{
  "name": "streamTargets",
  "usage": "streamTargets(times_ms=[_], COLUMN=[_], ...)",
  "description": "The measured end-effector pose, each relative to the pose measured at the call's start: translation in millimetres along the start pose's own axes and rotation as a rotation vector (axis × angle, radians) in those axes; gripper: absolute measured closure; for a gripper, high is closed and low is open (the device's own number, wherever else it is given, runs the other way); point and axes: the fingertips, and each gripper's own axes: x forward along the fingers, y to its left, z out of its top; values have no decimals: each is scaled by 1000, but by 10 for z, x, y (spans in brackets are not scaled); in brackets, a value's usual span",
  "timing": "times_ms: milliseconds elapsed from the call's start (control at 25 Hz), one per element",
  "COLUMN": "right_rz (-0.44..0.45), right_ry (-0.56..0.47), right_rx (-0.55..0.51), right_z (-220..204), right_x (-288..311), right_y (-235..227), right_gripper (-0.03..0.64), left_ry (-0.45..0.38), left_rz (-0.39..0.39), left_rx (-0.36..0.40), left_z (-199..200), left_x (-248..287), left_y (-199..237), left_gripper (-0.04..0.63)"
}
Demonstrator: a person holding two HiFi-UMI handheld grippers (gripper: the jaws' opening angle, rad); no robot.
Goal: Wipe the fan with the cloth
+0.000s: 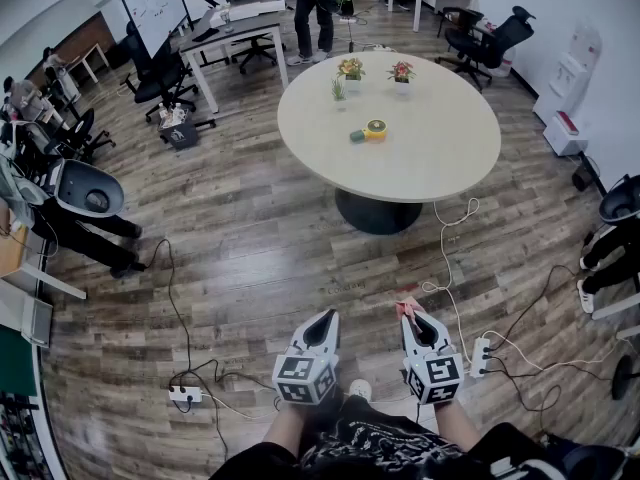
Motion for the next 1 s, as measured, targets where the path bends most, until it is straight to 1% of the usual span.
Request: streamTargets(times_ms=[200,320,480,600,680,800,1000], right_rz=[-1,1,-45,-33,-34,-57,-105], right_ry=[-3,-11,-36,-48,-60,-69,-137], right_rx=[-1,-29,-37,-47,-23,2,14], right_z=[23,79,216,278,326,370,611], right_x=[-207,-220,-202,-265,-289,-313,-207], right_y=[127,185,160,211,196,127,18], right_gripper=[574,574,571,568,568,566,566], left_ry=[47,44,51,64,52,24,-12], left_rz=[-41,-69,-96,-98,-101,-120,-134], left_rx=[43,60,83,97,123,163,183], left_z=[-145,-114,-107,-134,-39,98,304], left_x=[-241,-279,-289,-340,-333,-309,-275], left_y=[-237,-332,-337,-307,-287,-267,-110], left_gripper=[574,574,574,574,574,572,572])
